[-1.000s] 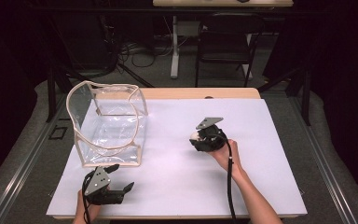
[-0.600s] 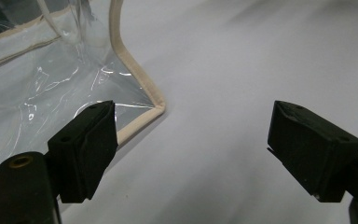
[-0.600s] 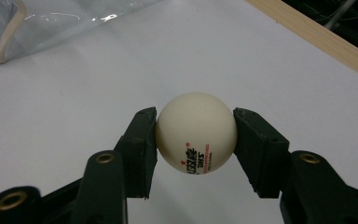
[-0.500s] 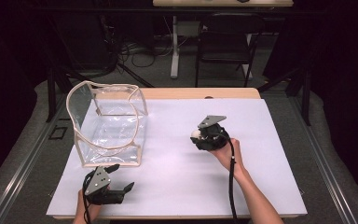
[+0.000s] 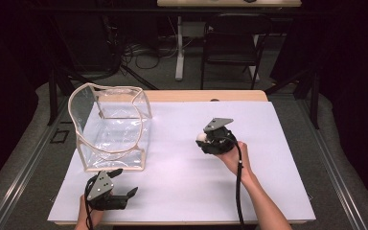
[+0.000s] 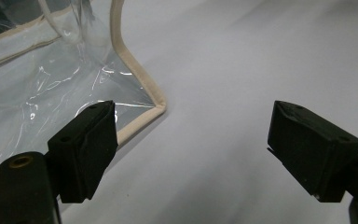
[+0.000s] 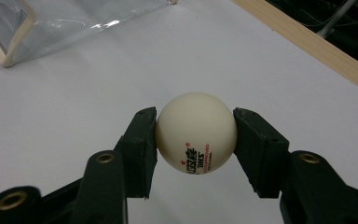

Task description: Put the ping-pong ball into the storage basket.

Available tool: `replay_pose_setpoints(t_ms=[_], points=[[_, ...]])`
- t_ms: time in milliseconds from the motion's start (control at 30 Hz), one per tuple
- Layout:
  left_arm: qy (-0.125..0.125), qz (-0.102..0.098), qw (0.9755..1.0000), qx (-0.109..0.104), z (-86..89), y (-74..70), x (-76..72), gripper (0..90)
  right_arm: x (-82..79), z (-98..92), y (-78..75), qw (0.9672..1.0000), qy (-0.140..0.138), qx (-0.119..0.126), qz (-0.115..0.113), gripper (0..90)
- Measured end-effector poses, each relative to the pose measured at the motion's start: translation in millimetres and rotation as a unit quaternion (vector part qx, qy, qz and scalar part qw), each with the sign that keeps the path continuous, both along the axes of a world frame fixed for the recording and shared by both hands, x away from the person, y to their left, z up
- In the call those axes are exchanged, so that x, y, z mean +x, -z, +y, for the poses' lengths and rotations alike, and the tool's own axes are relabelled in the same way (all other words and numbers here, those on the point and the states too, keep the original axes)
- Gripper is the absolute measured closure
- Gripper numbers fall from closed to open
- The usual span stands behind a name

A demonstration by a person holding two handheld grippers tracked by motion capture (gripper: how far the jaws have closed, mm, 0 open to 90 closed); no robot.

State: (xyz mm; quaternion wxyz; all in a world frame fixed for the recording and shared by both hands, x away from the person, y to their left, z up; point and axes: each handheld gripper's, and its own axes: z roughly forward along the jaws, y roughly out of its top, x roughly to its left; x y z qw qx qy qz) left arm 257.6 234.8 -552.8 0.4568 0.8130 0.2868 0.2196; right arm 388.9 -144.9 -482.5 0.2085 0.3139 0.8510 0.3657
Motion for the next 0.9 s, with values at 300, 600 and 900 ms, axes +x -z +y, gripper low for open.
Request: replay_pose_setpoints(t_ms=[300,600,900], points=[[0.000,0.000,1.0000,0.000,0.2,-0.1,-0.1,16.3,-2.5,-1.0,-5.8,1.0000,0.001,0.000,-0.006,50.6],[0.000,0.000,1.0000,0.001,0.3,-0.1,-0.1,16.3,-3.9,-1.4,-8.5,1.0000,0.002,-0.001,-0.008,50.6],[0.000,0.000,1.0000,0.001,0.1,0.1,0.0,16.3,-5.5,-0.4,-12.7,0.9999,0.003,0.002,-0.011,50.6]])
